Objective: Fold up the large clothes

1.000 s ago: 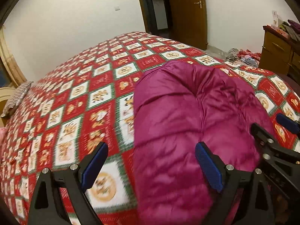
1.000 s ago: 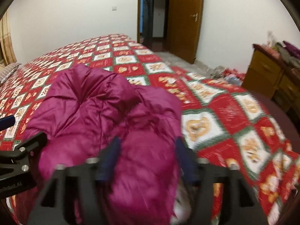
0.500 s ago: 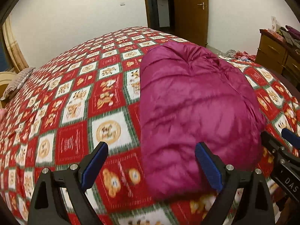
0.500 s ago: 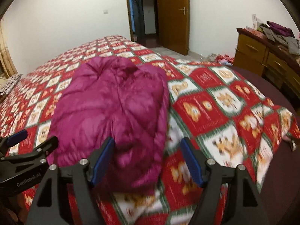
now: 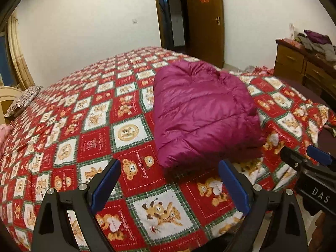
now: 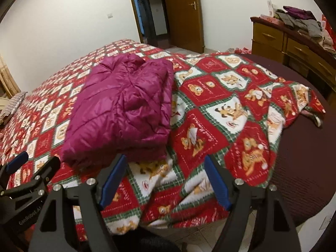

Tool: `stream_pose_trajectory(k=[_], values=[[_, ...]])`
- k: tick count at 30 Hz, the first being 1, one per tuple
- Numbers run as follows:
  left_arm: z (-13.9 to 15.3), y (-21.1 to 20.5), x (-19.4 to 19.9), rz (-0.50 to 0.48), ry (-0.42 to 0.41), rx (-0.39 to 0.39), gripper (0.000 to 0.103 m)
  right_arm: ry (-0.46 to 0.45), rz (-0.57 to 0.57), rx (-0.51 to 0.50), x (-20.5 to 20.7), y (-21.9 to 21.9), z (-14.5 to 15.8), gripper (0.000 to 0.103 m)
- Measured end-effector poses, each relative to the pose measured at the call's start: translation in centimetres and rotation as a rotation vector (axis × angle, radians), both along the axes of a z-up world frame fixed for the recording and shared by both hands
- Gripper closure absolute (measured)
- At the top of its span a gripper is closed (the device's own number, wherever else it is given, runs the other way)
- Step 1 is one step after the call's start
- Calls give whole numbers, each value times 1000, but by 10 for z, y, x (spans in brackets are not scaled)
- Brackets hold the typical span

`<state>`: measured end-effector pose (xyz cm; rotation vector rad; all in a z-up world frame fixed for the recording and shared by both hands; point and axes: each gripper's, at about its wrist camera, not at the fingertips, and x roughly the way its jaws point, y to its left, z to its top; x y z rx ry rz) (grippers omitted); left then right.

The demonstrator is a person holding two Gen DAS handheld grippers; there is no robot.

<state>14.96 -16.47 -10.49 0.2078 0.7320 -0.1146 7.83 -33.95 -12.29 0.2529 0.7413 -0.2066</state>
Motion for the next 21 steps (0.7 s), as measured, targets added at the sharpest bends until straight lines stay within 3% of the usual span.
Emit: stream_pose_trajectory(k=[11, 21], values=[[57, -3, -54, 19, -184, -23, 9, -141, 9, -46, -48, 4, 44, 16], [105, 2, -91, 30, -346, -69, 9, -328, 7, -75, -85, 10, 95, 14]])
